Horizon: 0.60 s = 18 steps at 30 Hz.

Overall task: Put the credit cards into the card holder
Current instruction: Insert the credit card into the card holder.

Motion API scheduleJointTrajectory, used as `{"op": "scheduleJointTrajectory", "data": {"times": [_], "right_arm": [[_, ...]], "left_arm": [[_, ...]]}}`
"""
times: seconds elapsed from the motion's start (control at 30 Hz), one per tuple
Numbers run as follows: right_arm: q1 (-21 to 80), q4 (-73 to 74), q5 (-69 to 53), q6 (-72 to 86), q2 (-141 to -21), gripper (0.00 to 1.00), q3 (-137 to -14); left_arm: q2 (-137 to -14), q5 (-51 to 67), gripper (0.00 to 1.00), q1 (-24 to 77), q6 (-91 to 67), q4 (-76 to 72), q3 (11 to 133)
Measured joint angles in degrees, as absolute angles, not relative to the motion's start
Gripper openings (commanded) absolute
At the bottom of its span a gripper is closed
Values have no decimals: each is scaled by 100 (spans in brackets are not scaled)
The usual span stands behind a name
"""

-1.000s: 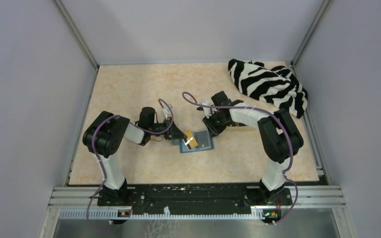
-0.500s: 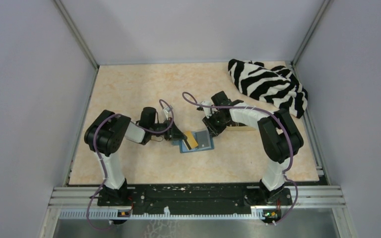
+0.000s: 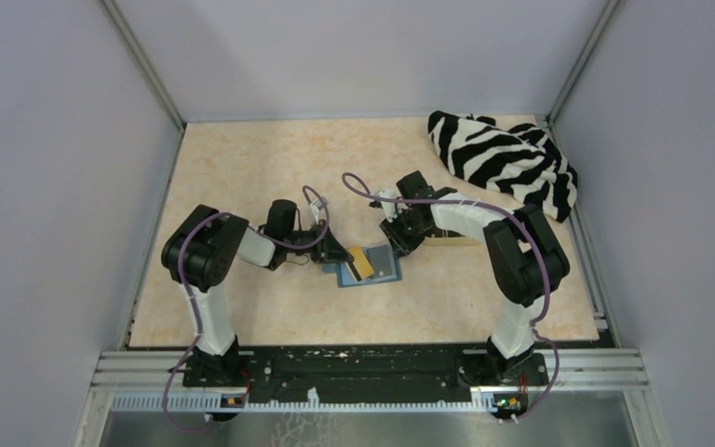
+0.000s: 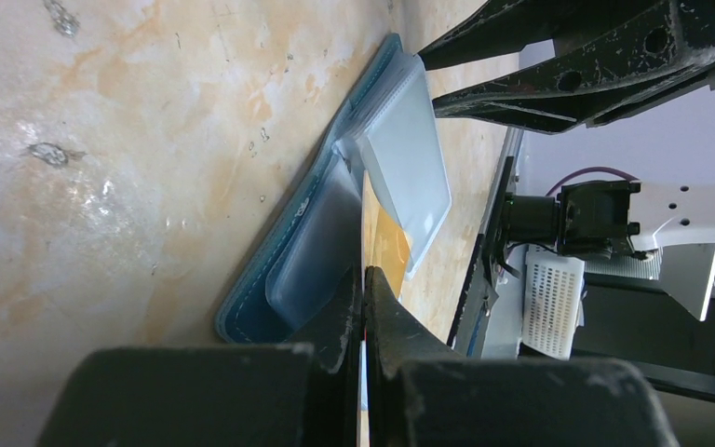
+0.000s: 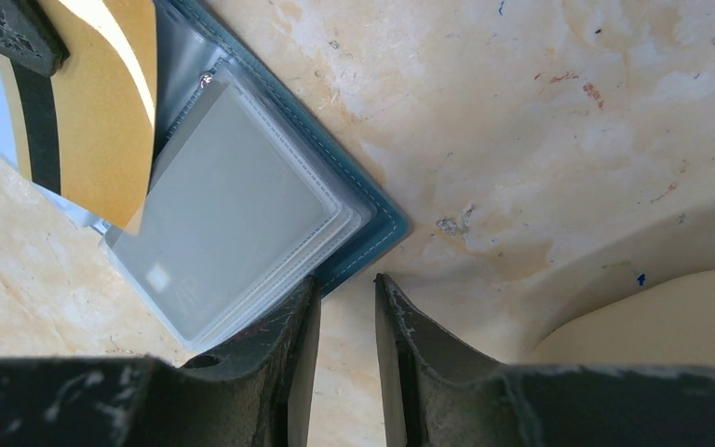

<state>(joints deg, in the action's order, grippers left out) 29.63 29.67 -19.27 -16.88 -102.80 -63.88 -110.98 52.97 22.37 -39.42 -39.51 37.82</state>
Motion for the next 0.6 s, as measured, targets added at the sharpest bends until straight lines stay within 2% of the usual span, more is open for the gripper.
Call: {"op": "scheduleJointTrajectory", "data": {"times": [0.6], "right_arm": [[2963,2971,-1931,-1688,-10280,29,-6390]], "left_arm": [[-11253,5395,0,2377,-3900,-3177,4244]]}}
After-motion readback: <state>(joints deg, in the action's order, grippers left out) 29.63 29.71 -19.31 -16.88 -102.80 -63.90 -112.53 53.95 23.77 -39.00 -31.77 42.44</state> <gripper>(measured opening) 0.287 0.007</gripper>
